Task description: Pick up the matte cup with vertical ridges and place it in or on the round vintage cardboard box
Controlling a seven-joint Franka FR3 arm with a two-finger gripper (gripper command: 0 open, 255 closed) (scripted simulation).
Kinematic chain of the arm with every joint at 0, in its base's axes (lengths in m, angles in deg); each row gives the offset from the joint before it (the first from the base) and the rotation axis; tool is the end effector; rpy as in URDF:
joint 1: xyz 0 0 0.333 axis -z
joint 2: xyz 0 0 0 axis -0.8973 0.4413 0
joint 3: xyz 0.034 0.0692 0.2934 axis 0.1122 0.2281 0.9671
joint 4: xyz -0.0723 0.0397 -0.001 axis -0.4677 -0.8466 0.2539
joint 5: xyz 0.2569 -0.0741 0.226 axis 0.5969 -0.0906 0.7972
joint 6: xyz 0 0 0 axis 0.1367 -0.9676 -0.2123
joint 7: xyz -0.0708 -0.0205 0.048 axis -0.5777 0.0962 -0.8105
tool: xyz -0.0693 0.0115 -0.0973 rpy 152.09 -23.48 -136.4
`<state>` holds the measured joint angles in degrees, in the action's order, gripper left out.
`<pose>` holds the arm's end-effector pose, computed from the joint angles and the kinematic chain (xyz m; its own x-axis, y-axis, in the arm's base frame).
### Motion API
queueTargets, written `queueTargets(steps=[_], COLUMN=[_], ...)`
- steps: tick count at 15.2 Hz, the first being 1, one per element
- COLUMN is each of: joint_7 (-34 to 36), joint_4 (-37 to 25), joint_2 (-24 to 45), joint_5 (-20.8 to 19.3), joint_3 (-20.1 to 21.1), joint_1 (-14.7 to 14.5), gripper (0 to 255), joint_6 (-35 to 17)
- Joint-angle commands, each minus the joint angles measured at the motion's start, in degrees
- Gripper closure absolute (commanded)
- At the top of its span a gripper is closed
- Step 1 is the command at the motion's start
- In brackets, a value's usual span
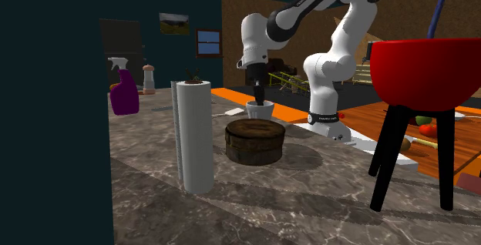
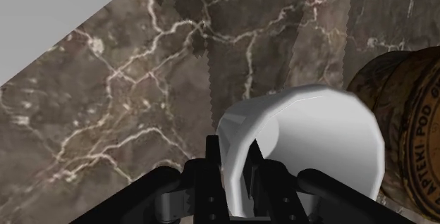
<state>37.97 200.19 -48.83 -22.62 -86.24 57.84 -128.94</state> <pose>0.2883 0.0512 0.3473 0.9370 -0.3158 -0.1491 -0.3451 -0.9025 -0.2577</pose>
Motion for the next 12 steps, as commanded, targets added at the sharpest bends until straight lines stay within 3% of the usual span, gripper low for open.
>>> queueTargets(steps=[1,12], joint_7=[0.6,3.95], joint_4=[-0.59,-5.98], joint_2=[-1.09,-6.52], joint_5=[-0.45,-2.92], joint_3=[0.04,-0.12], joint_1=[0.22,1.35], gripper=[255,255], joint_6=[1.61,12.08])
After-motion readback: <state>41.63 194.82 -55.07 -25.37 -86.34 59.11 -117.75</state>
